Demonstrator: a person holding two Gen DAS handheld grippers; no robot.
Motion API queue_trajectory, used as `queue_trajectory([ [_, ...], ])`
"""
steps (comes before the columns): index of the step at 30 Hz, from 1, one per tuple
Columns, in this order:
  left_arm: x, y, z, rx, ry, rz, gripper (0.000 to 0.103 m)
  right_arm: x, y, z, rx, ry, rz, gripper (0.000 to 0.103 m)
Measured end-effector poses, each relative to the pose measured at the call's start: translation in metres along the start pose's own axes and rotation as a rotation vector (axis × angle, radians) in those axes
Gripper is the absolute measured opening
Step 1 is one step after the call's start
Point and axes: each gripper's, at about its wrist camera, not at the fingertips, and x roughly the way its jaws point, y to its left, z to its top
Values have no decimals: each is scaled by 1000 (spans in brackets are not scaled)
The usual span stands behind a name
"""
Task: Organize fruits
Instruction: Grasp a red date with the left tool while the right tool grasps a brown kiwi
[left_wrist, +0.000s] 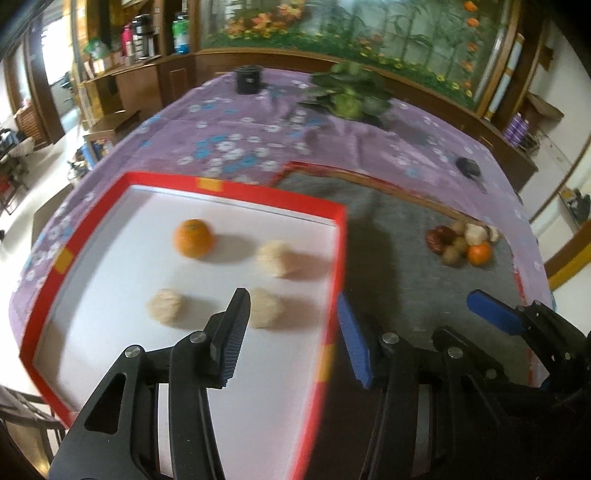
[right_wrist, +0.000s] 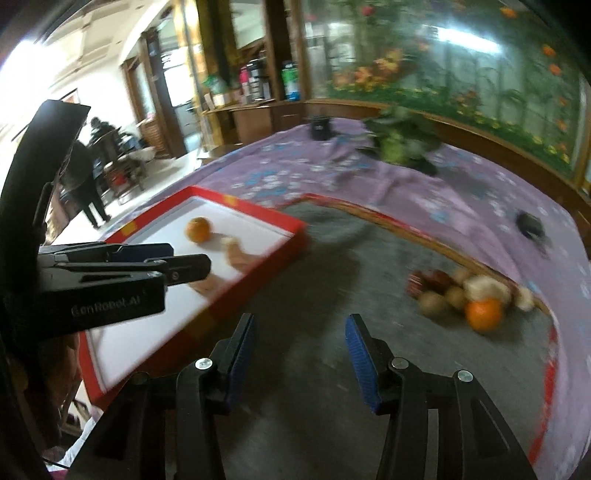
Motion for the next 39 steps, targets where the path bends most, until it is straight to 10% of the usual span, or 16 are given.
queue_trajectory([
  [13,39,-93,12,117,92,-82,49,-34,-106,-37,192,-16,-100,50],
  [39,110,-128,62,10,206,-71,48,-15,-120,-39,190,4,-6,50],
])
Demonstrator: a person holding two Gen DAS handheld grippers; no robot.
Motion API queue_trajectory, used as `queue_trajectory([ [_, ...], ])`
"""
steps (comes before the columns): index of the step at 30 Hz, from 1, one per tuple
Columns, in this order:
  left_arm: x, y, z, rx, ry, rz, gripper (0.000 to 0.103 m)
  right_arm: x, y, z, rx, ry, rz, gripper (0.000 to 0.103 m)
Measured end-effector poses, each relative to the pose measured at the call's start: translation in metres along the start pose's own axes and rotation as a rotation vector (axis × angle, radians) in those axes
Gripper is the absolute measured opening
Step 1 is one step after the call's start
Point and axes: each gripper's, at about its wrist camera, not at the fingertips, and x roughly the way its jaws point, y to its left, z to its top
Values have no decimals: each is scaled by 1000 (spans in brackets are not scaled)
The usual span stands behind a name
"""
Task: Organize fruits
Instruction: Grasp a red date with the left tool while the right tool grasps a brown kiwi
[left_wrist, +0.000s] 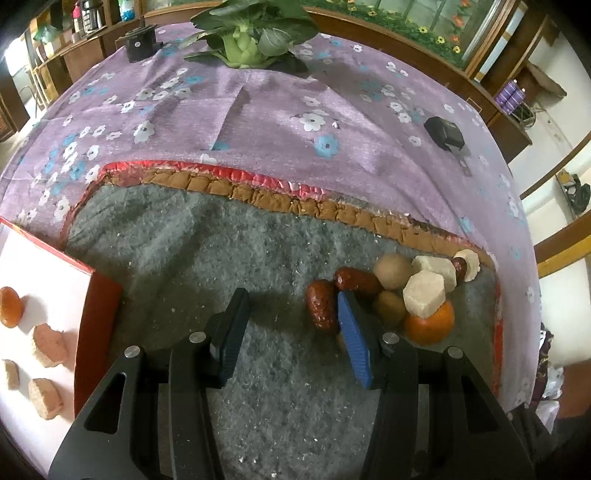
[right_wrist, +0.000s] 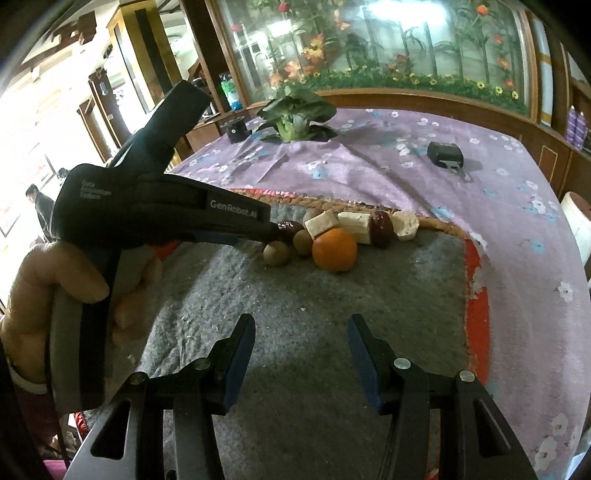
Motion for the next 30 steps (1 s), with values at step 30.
queue_trajectory([
  [30,-48,35,-19,35,-88,-79,15,71,29,46,-54,66,28,44],
])
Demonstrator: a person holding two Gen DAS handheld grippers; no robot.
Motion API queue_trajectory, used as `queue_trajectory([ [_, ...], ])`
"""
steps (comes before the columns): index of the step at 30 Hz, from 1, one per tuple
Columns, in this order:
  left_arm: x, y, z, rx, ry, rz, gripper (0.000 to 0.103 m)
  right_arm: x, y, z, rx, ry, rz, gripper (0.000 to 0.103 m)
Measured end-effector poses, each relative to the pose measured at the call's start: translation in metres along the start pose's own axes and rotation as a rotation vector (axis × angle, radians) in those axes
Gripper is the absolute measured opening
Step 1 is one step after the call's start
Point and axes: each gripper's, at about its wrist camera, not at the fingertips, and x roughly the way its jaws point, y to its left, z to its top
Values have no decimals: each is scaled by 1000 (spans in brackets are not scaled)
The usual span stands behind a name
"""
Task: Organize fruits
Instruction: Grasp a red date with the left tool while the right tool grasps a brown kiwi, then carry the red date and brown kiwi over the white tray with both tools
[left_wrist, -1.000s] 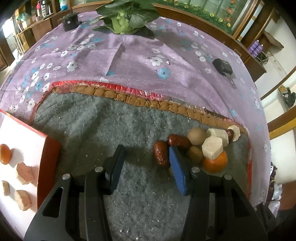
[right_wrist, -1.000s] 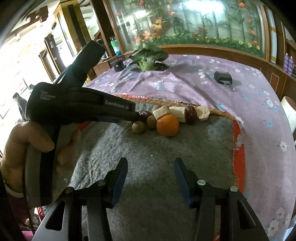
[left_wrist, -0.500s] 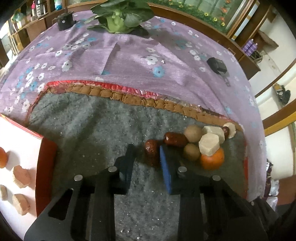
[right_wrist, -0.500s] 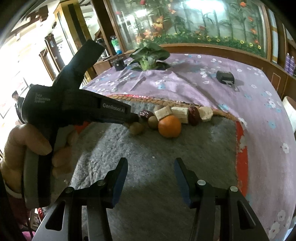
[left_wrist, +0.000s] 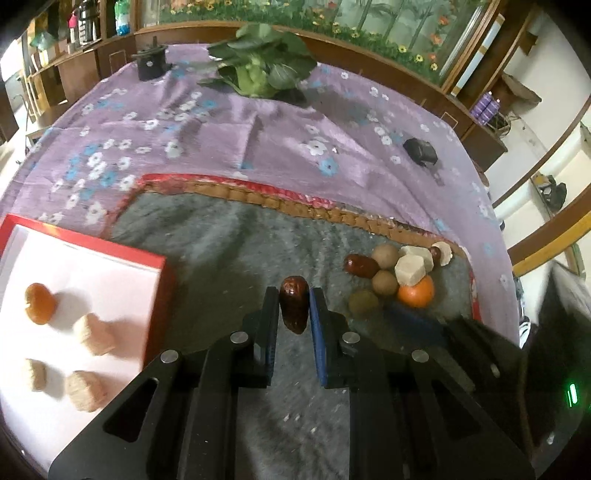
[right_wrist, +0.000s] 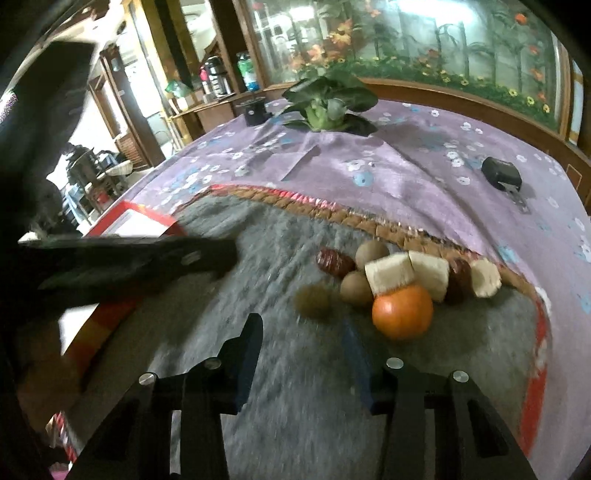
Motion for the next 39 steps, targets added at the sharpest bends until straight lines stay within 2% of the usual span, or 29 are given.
queue_trajectory([
  [3,-5,6,-4,6,-14,11,15,10,-1,6,21,-11,-11,35],
  [5,-7,10,-7,4,-16,9,15,12,1,8,9,-7,-39,24],
  [6,-8,12,-8,3,-17,9,15,11,1,8,5,-11,-41,22],
  [8,-11,15,-11,1,-26,21,16,7,1,4,11,-6,-14,22],
  [12,-20,22,-18,11,-55,48,16,-12,11,-7,-7,-17,-26,22],
  [19,-36,31,-42,35,-94,103,16,-42,41,-25,-30,-52,8,22],
  [32,-73,72,-79,19,-140,179,16,-46,125,-31,-155,-36,125,22],
  [39,-93,113,-94,-42,-144,192,16,-42,165,-23,-214,-43,177,22],
])
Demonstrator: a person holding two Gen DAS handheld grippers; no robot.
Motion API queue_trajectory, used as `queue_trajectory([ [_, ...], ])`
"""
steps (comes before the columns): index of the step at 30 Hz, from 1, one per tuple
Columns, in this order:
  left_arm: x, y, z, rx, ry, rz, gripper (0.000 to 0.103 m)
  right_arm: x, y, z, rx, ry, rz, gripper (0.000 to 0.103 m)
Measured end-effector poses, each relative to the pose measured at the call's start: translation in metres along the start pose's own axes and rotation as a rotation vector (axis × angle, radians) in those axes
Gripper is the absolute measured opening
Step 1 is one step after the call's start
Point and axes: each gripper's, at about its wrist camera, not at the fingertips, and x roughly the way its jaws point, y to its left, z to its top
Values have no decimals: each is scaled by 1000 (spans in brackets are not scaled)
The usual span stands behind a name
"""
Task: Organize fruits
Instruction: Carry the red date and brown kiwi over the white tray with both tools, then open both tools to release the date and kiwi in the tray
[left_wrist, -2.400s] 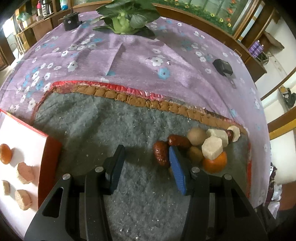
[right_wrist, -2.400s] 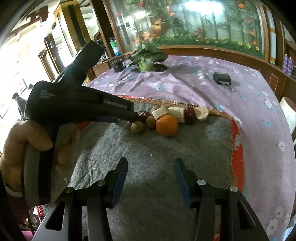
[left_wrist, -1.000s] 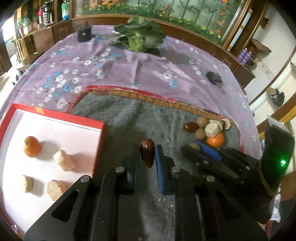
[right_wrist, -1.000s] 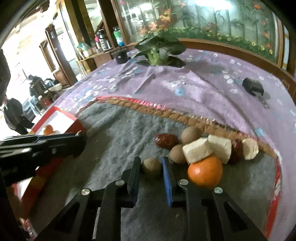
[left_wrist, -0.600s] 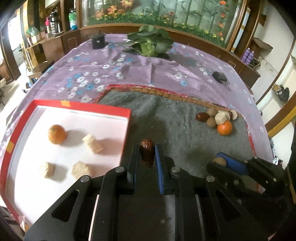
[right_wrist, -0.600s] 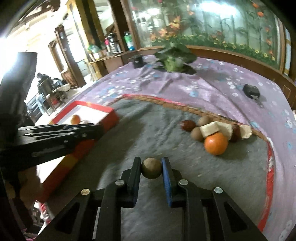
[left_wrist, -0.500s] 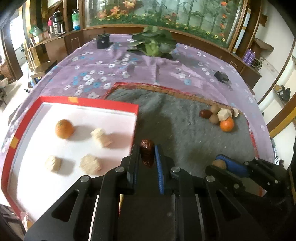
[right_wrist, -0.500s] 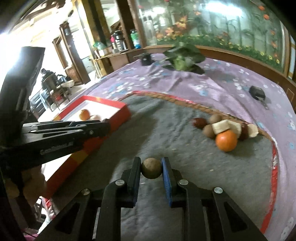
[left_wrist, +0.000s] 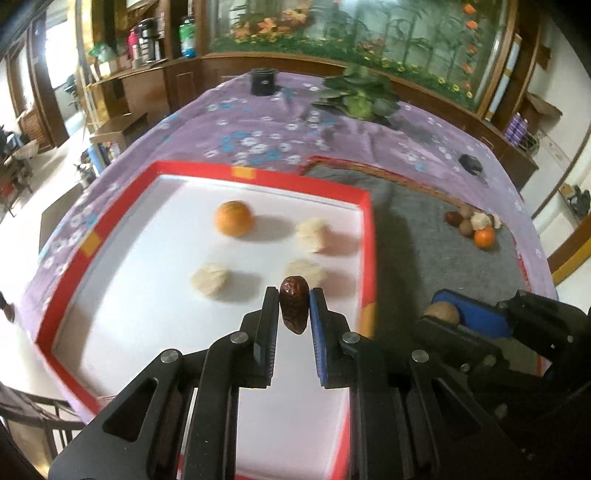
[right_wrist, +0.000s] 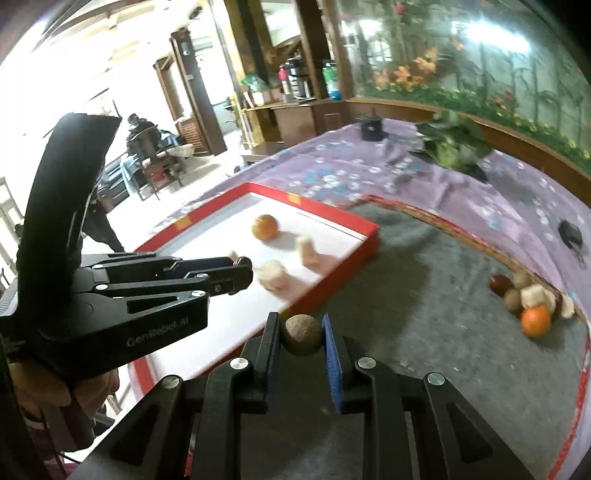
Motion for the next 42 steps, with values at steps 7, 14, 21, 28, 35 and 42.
queue_trajectory([
  [7,0,36,-10,-61,11,38,16,24,24,14,-51,28,40,22],
  [14,8,49,-16,-79,28,45,16,50,39,20,-85,72,50,22],
  [21,11,53,-18,-79,30,46,16,63,38,20,-83,94,50,22],
  [28,17,57,-19,-91,48,24,16,74,42,18,-95,116,52,22],
  [35,18,58,-18,-106,53,21,16,80,41,17,-82,101,47,22],
  [42,19,62,-18,-139,65,28,25,70,40,16,-77,99,48,33],
])
